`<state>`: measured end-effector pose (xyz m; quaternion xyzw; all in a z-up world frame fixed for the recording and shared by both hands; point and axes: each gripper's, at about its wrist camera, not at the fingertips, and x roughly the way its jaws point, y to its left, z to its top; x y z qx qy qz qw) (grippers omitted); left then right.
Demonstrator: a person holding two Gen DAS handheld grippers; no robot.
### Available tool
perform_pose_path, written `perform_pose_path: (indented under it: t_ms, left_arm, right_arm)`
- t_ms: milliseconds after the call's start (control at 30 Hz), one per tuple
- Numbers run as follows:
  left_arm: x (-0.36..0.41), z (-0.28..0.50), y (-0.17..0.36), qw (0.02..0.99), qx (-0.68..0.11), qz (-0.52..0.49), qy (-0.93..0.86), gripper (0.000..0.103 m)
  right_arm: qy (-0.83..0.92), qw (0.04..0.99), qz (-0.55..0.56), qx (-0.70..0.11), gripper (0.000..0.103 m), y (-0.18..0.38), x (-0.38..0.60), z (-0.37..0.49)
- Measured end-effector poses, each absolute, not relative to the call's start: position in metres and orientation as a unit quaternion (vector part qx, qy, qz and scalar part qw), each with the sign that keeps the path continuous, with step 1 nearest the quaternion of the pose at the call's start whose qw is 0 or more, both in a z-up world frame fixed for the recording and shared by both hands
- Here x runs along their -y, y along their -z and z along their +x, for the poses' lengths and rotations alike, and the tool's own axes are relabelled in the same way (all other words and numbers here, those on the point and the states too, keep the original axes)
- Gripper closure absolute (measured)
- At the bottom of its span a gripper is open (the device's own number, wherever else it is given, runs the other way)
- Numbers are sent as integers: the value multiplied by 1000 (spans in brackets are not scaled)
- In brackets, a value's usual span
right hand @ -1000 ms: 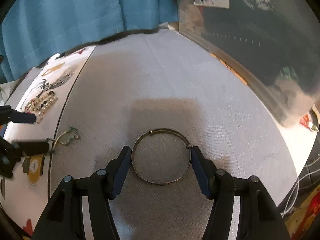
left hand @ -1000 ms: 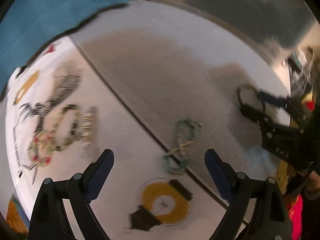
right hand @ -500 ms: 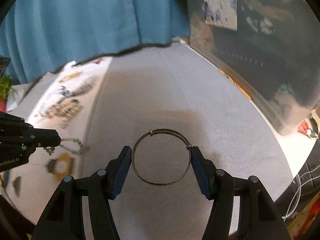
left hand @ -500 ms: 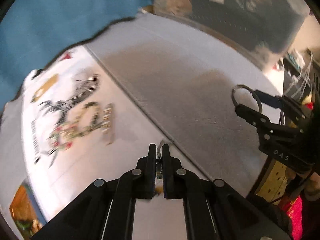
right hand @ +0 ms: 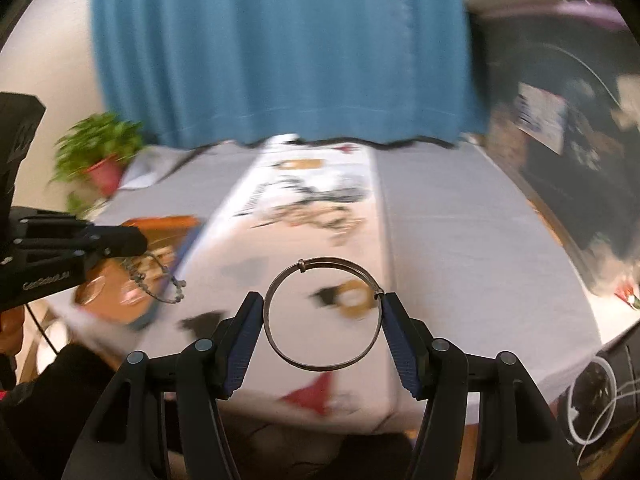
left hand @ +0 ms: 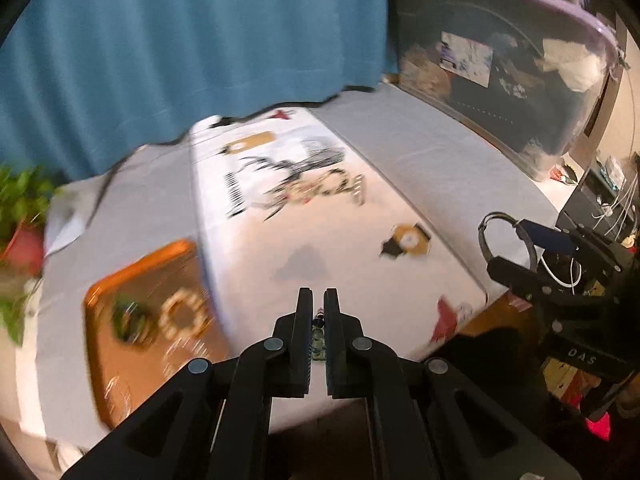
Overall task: Organize jewelry
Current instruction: 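Carry the silver bangle in the right tool over the orange tray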
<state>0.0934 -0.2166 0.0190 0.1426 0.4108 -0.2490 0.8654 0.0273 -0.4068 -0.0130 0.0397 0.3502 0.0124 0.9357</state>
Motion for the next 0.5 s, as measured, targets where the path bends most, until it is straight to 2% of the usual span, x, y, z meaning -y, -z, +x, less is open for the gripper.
perform_pose_path:
  t_ms: [333, 500]
  left_arm:
    - [83, 6, -27, 888, -405, 65, 209, 99]
    - [42, -15, -19, 889, -415, 33, 190, 99]
  right_arm:
    - [-97, 926, -4, -366, 42, 7, 288, -43]
    - [-126, 914, -19, -386, 42, 16, 251, -64]
